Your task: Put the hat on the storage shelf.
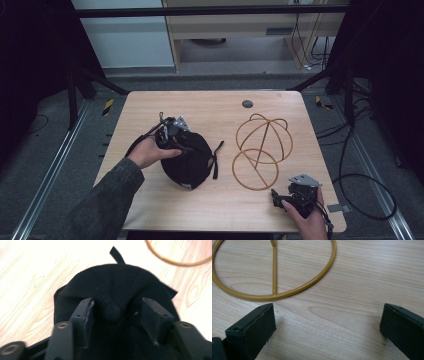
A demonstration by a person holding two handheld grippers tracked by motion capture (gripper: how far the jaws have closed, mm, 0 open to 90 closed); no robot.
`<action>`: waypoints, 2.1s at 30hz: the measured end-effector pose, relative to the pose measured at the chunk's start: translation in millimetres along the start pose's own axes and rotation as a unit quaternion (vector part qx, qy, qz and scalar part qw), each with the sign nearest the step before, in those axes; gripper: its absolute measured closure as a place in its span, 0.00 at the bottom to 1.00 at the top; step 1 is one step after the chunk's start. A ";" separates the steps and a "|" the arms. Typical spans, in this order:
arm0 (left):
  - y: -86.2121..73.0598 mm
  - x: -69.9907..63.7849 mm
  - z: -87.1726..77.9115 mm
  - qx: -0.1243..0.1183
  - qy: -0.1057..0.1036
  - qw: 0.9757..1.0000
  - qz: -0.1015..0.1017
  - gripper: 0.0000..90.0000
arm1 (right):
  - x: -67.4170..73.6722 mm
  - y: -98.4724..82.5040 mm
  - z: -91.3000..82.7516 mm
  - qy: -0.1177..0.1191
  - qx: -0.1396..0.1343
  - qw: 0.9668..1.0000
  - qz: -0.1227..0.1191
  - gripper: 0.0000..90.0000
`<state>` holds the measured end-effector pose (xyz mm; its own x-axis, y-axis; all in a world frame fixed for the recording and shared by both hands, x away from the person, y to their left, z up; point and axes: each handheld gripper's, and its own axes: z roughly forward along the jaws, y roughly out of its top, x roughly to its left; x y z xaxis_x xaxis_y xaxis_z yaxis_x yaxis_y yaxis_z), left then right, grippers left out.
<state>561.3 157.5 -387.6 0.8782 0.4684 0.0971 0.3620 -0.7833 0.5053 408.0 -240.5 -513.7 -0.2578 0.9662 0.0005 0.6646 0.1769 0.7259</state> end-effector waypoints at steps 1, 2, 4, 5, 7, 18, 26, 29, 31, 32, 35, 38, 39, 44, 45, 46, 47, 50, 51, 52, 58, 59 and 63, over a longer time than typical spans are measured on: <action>0.9 1.6 -0.4 0.003 -0.003 1.000 -0.001 0.60 | 0.0 0.0 0.0 0.000 0.000 1.000 0.000 0.00; 0.9 2.6 -0.8 0.004 -0.009 1.000 -0.003 0.67 | 0.0 0.0 0.0 0.000 0.000 1.000 0.000 0.00; 0.2 3.5 -2.3 0.006 -0.010 1.000 -0.004 0.74 | -0.1 0.0 0.0 0.000 0.000 1.000 0.000 0.00; -0.7 3.8 -3.0 0.006 -0.012 1.000 -0.005 0.76 | -0.1 0.0 0.0 0.000 0.000 1.000 0.000 0.00; -2.6 3.7 -5.4 0.006 -0.014 1.000 -0.005 0.78 | -0.1 0.1 0.0 0.001 0.000 1.000 0.000 0.00; -1.8 -6.2 -50.8 -0.036 0.009 0.999 0.011 0.81 | -0.1 0.1 0.0 0.000 0.000 1.000 0.000 0.00; 5.4 -18.7 -95.6 -0.079 0.032 0.996 0.021 0.81 | -0.1 0.1 0.0 0.000 0.000 1.000 0.000 0.00; 9.0 -23.6 -108.4 -0.091 0.038 0.995 0.025 0.81 | -0.1 0.1 0.0 0.000 0.000 1.000 0.000 0.00; 12.8 -27.8 -120.8 -0.104 0.045 0.993 0.031 0.81 | -0.1 0.1 0.0 0.000 0.000 1.000 0.000 0.00; 14.1 -29.2 -125.6 -0.108 0.048 0.992 0.034 0.81 | -0.1 0.1 0.0 0.001 0.000 1.000 0.000 0.00; 17.5 -32.5 -137.8 -0.116 0.052 0.991 0.039 0.81 | 0.0 0.1 0.0 0.001 0.000 1.000 0.000 0.00; 20.4 -34.8 -147.1 -0.119 0.057 0.990 0.045 0.82 | -0.1 0.2 0.0 0.001 0.000 1.000 0.000 0.00; 21.2 -35.4 -149.4 -0.120 0.059 0.990 0.047 0.82 | -0.1 0.2 0.1 0.001 0.000 1.000 0.000 0.00; 23.6 -37.5 -159.1 -0.125 0.064 0.989 0.053 0.82 | -0.2 0.7 0.6 -0.001 0.001 1.000 0.002 0.00; 23.6 -37.5 -159.1 -0.125 0.064 0.989 0.053 0.82 | -0.1 0.8 0.7 -0.001 0.001 1.000 0.003 0.00; 24.2 -38.5 -162.1 -0.128 0.064 0.988 0.054 0.82 | -0.1 0.8 0.7 -0.001 0.001 1.000 0.003 0.00; 25.4 -39.7 -165.5 -0.131 0.066 0.988 0.055 0.82 | -0.3 1.0 0.9 -0.001 0.001 1.000 0.003 0.00; 27.4 -41.2 -169.5 -0.132 0.068 0.987 0.059 0.82 | -0.5 1.1 1.0 -0.002 0.000 1.000 0.002 0.00; 30.1 -42.3 -174.0 -0.131 0.072 0.987 0.063 0.82 | -0.5 1.1 1.0 -0.001 0.000 1.000 0.002 0.00; 31.1 -42.6 -175.7 -0.132 0.073 0.986 0.064 0.82 | -0.4 1.1 1.1 -0.001 0.000 1.000 0.002 0.00; 41.7 -45.6 -189.5 -0.137 0.081 0.985 0.071 0.82 | -0.8 1.2 1.0 -0.003 0.001 1.000 0.000 0.00; 43.6 -46.2 -191.6 -0.140 0.081 0.984 0.072 0.82 | -0.9 1.3 1.0 -0.002 0.001 1.000 -0.001 0.00; 54.9 -51.1 -200.8 -0.147 0.083 0.982 0.082 0.82 | -0.9 1.2 1.2 -0.003 0.001 1.000 0.000 0.00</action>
<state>473.6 172.6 -192.7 0.8448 0.4260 0.3239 0.0934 -0.7133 0.6946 409.9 -240.8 -513.6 -0.2543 0.9671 -0.0038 0.6665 0.1781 0.7239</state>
